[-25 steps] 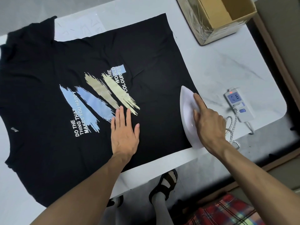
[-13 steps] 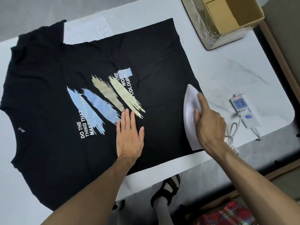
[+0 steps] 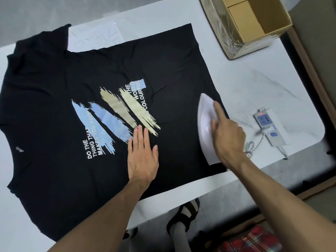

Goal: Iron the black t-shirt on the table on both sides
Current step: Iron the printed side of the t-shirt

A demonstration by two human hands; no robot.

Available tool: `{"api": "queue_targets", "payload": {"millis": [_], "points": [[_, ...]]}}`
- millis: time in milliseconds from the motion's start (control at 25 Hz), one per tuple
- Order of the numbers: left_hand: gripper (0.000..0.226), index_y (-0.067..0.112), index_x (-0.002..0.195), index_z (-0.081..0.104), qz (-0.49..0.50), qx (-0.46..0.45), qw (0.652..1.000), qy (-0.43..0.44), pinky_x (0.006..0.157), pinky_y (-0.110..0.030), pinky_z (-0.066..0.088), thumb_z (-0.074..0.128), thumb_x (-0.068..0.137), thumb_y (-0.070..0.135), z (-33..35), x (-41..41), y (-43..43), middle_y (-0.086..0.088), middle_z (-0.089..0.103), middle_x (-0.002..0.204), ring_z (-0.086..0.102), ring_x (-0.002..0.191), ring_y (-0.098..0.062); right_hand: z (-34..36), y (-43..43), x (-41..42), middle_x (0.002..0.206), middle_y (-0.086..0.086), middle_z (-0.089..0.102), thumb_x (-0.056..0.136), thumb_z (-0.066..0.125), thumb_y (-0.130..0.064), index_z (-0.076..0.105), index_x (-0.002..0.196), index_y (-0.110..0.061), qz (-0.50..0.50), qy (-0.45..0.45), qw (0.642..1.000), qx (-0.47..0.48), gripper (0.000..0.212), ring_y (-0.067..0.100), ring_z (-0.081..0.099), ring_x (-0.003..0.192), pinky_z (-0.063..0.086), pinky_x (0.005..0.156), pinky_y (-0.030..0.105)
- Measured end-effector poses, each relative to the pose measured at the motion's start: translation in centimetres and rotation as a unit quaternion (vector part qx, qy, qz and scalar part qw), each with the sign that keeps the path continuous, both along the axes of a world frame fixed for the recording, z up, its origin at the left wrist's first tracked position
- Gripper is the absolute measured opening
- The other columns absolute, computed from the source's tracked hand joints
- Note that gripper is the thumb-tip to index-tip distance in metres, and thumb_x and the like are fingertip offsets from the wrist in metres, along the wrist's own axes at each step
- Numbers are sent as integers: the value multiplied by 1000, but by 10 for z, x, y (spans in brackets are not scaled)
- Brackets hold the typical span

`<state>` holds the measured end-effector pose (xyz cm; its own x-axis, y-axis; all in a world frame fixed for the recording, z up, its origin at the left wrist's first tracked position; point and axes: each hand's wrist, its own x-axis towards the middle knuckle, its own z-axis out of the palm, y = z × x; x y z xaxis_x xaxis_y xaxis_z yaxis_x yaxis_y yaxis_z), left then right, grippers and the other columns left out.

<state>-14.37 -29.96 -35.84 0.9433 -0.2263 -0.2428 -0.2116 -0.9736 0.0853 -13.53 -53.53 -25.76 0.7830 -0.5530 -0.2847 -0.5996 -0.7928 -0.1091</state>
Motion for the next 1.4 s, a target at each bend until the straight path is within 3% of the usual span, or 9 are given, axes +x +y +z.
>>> {"api": "queue_targets", "payload": {"millis": [120,320,560,680,840,1000,1160,1280,1400], "points": [[64,6,156,8,1,-1,1000,-2,124,-42,10,12,102,41,0,0,0,-12,5,164,3,152,-23,-1,-19,-2,83,17,62,101,35,-25,25,147,-34,-40,-3,999,0,48,30,42,67,32,63,36],[64,6,156,9,3,-2,1000,-1,124,-41,9,13,102,41,0,0,-1,-12,5,164,2,152,-23,0,-33,-1,98,21,66,101,34,-25,20,151,-33,-123,-18,992,17,52,41,59,93,31,71,37],[64,5,155,12,8,-15,1000,1,123,-42,11,15,102,39,1,0,-2,-13,8,164,6,152,-23,20,45,-30,88,11,62,100,39,-28,11,149,-45,75,24,995,63,59,38,63,83,37,66,38],[63,5,155,12,8,-18,1000,0,124,-41,10,16,102,38,1,-1,-2,-12,8,164,6,152,-23,10,63,-55,82,5,55,102,37,-29,8,149,-46,115,44,991,48,57,33,64,76,37,60,36],[63,5,155,12,6,-27,1000,-7,124,-41,8,17,102,39,2,-1,-2,-12,8,164,6,152,-23,8,19,-66,75,5,49,102,34,-31,11,149,-45,31,34,999,24,54,34,57,67,35,60,36],[63,5,155,14,9,-32,999,-9,124,-41,9,17,102,39,3,0,-4,-13,10,164,8,152,-24,9,-8,-58,79,12,60,101,36,-27,21,149,-37,-53,7,998,16,51,35,54,69,33,62,36],[63,6,156,14,-23,-57,998,34,124,-42,6,22,104,41,9,5,8,-12,3,164,-1,152,-23,14,2,-51,86,13,64,101,37,-29,20,150,-36,-51,-7,998,44,53,34,54,73,33,63,35],[76,13,156,8,-120,23,992,40,122,-50,7,18,98,61,17,15,43,-22,1,162,-2,150,-38,23,23,-38,75,8,58,100,38,-29,17,150,-41,10,-28,997,67,55,30,50,66,37,61,36],[90,14,156,3,-110,109,985,73,116,-63,12,3,88,74,14,24,57,-30,1,159,1,146,-52,24,42,-14,69,5,53,99,39,-27,17,149,-44,31,-23,996,86,56,28,46,62,35,61,35]]}}
